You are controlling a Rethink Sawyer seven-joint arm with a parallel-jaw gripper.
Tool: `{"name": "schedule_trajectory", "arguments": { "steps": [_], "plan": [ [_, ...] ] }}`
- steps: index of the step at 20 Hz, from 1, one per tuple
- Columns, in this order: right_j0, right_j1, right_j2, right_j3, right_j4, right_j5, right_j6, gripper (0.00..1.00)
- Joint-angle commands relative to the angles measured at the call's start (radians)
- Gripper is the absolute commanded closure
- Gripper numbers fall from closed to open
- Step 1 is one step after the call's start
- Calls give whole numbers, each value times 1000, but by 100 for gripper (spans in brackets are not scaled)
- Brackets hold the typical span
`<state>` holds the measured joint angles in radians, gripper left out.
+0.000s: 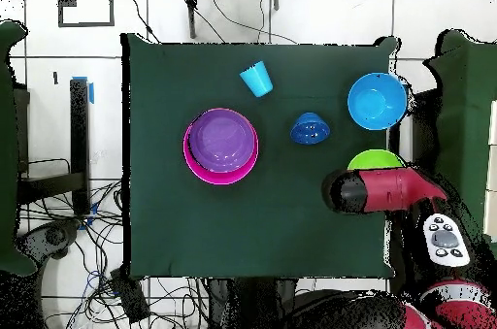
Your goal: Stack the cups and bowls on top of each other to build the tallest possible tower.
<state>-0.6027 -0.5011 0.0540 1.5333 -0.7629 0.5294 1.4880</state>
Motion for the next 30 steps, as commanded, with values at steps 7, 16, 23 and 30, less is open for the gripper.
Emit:
{"name": "schedule_trajectory", "arguments": {
  "steps": [7, 16, 23, 30],
  "plan": [
    [39, 48, 28, 8, 41, -72, 146, 0],
    [44, 11, 27, 17, 66, -30, 114, 0],
    [49, -10, 21, 26, 89, -2, 90, 0],
    [56, -4, 9, 29, 88, -25, 101, 0]
  ]
}}
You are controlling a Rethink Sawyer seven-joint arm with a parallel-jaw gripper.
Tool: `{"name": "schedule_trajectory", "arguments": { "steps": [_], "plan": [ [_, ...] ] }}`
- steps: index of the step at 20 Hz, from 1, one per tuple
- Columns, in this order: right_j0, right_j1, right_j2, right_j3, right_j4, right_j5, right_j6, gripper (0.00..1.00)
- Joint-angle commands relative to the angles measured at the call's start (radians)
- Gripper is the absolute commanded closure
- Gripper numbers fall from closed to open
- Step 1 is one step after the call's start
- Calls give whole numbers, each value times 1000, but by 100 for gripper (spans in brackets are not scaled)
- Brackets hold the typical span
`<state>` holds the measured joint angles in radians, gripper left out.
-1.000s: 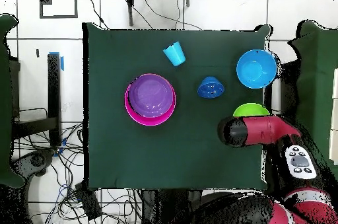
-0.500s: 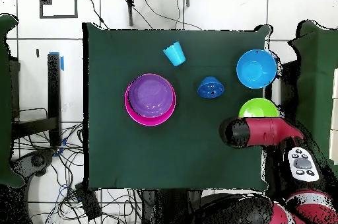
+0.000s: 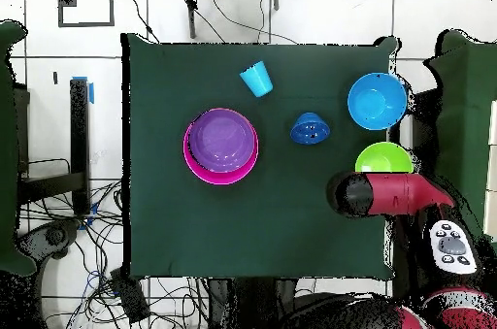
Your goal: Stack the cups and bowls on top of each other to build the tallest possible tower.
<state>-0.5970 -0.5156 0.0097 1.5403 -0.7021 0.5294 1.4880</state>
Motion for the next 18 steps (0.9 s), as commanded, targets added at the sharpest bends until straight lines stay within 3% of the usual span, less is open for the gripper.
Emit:
{"name": "schedule_trajectory", "arguments": {
  "steps": [1, 18],
  "plan": [
    [50, 15, 54, 20, 26, -28, 102, 0],
    [43, 91, 70, -11, 23, -92, 119, 0]
  ]
}}
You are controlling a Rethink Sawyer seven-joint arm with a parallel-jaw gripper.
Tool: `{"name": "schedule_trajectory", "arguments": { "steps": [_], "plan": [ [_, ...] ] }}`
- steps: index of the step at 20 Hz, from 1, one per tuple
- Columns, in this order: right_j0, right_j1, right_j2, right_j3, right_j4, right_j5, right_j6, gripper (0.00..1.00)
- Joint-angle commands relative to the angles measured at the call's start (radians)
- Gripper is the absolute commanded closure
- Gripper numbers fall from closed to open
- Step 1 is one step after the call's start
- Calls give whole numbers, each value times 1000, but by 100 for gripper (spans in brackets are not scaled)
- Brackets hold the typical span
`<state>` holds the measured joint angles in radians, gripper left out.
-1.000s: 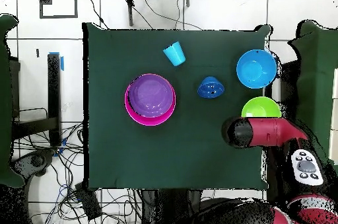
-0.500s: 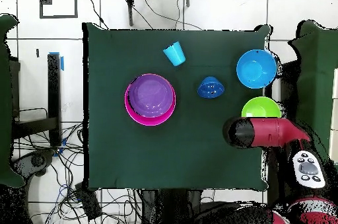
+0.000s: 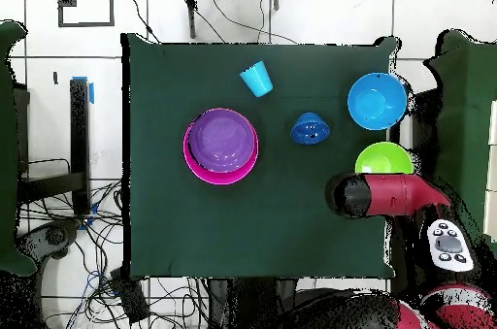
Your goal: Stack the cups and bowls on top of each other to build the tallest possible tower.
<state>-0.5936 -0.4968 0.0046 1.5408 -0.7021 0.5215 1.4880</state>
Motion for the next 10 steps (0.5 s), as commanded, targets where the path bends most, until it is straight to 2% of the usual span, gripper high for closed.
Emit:
{"name": "schedule_trajectory", "arguments": {
  "steps": [1, 10],
  "plan": [
    [39, 72, 75, -11, 22, -86, 119, 0],
    [39, 74, 65, -19, 29, -82, 129, 0]
  ]
}}
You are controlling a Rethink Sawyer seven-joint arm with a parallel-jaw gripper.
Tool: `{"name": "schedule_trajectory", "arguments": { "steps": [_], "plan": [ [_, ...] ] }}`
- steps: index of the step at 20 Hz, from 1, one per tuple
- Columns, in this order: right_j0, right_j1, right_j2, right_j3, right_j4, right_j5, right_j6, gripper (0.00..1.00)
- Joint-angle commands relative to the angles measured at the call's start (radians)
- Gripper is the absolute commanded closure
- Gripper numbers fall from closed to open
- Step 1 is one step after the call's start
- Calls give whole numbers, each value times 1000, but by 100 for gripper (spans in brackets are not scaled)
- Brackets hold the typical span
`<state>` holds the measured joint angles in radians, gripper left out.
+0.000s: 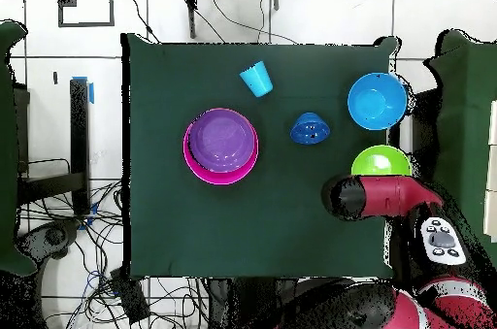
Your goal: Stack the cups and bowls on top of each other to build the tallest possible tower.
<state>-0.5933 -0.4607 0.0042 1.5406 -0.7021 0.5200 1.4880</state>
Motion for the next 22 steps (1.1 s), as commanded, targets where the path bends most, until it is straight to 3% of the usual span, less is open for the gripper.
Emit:
{"name": "schedule_trajectory", "arguments": {
  "steps": [1, 18, 19, 22],
  "plan": [
    [38, 37, 65, -17, 29, -87, 132, 0],
    [38, 36, 61, -19, 30, -113, 135, 0],
    [32, 35, 67, -14, 32, -121, 130, 100],
    [43, 36, 55, -18, 34, -122, 140, 100]
  ]
}}
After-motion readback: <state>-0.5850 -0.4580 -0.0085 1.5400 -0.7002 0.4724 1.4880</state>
